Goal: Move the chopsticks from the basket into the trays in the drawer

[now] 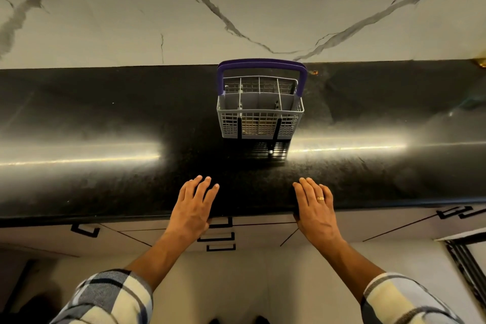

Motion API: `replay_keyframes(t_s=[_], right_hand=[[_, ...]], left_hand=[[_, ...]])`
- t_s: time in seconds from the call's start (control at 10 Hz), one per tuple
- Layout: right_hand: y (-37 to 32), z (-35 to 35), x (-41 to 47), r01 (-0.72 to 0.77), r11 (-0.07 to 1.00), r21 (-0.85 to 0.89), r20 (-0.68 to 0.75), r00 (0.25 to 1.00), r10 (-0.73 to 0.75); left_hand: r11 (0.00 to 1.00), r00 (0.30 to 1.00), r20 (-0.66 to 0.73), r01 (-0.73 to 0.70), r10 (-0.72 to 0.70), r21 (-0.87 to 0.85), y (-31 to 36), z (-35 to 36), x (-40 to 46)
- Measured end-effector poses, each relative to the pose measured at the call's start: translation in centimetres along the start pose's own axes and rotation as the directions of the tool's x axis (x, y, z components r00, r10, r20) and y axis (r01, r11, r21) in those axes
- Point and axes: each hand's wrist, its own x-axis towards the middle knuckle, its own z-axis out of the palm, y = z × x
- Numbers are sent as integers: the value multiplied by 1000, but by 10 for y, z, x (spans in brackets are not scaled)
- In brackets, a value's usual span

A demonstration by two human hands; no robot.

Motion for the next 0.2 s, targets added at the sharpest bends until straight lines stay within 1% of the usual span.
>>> replay_keyframes(t_s=[0.1,0.2], right_hand=[[3,-10,3,22,1000,12,46,999,-23],[4,-18,5,43,999,14,102,994,-44]], left_hand=[[996,1000,-12,-30,29,-85,-7,-12,1],[987,1000,2,-20,21,-162,-10,-20,2]])
